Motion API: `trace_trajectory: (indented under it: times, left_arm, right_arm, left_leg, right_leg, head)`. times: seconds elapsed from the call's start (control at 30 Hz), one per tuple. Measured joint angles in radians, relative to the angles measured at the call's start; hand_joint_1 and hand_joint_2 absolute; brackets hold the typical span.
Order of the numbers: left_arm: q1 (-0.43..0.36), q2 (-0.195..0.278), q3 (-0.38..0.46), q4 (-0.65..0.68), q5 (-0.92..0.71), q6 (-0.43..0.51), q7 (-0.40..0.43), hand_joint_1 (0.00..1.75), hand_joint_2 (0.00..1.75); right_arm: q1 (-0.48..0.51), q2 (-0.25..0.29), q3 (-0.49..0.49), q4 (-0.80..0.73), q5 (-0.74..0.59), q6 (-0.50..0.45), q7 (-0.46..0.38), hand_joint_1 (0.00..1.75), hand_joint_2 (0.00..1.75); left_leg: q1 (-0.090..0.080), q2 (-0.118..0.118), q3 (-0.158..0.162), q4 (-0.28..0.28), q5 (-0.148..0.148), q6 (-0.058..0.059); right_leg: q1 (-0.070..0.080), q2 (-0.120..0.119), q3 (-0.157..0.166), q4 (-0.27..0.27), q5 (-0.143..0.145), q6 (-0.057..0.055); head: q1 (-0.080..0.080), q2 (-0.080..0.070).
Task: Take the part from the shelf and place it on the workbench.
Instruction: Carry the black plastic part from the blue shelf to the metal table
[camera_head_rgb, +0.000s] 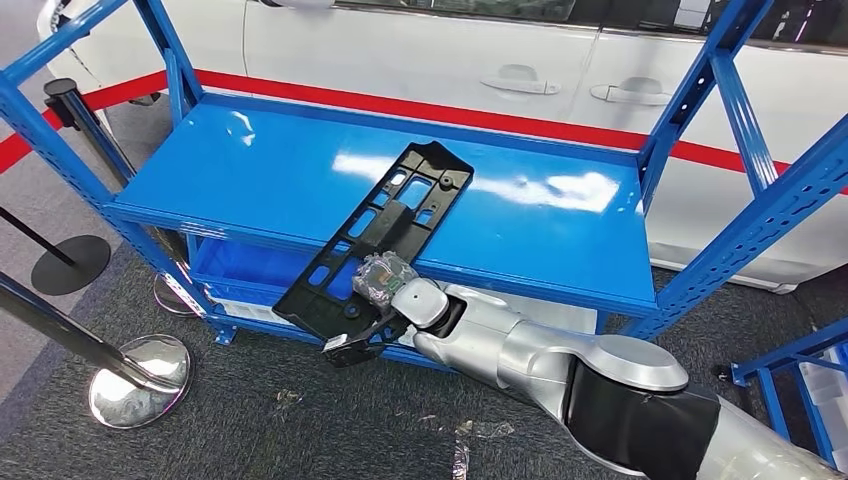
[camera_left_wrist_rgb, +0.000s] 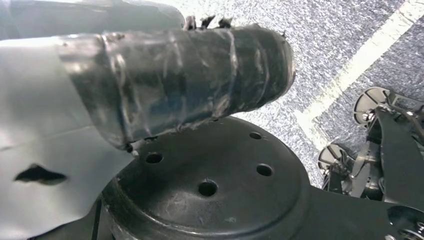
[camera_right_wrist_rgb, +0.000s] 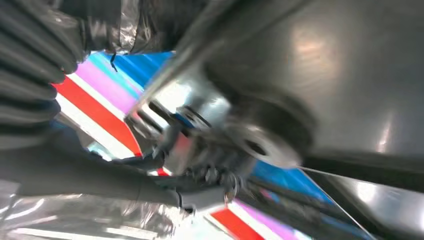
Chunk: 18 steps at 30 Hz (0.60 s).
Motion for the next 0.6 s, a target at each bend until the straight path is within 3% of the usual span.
trace_trajectory:
  times: [0.6]
  left_arm:
    - [0.0, 0.0, 0.023, 0.0, 0.004, 0.01, -0.024, 0.0, 0.0]
  right_arm:
    - [0.014, -0.004, -0.009, -0.026, -0.001, -0.072, -0.004, 1.75, 1.75]
  left_leg:
    - [0.0, 0.0, 0.004, 0.0, 0.0, 0.0]
  right_leg:
    - [-0.001, 0.0, 0.004, 0.0, 0.0, 0.0]
  head:
    - [0.0, 0.0]
